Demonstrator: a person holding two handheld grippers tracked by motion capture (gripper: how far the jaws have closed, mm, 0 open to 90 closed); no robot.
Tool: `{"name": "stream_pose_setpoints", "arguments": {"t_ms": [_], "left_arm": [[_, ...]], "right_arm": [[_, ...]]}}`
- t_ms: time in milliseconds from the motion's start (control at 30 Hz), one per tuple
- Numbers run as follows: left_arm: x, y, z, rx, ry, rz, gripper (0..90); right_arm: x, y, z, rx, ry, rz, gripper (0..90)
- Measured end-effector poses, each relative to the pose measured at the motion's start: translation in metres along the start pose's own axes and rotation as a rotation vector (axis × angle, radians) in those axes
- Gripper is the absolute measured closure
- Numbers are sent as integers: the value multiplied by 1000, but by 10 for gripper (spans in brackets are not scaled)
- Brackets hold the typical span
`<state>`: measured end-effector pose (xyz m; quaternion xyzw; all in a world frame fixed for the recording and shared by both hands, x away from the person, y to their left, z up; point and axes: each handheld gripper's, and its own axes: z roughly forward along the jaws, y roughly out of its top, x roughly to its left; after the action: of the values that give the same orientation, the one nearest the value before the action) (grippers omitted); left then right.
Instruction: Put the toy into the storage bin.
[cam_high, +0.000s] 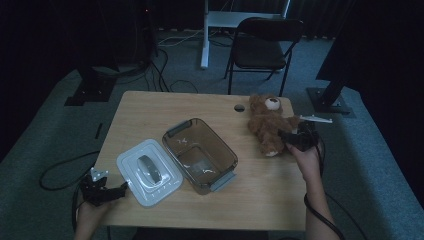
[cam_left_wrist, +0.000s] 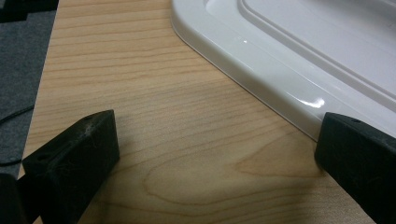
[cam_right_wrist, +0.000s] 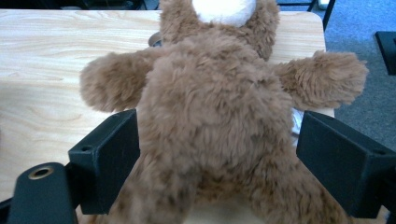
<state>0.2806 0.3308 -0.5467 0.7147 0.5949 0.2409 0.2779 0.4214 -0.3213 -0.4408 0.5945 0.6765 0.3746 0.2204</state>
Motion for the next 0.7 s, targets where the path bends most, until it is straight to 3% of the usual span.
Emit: {"name": "stream_pose_setpoints", "arguments": {"t_ms": [400,633,700], "left_arm": [[-6,3,3,0,-1,1,3],[-12,8,7,0,-15,14,3],[-14,9,8,-2,-20,19,3]], "right_arm": [[-5,17,30,10,-18,50,124],[-8,21,48,56,-42,65,123],[-10,20,53,66,-26,76,119]]}}
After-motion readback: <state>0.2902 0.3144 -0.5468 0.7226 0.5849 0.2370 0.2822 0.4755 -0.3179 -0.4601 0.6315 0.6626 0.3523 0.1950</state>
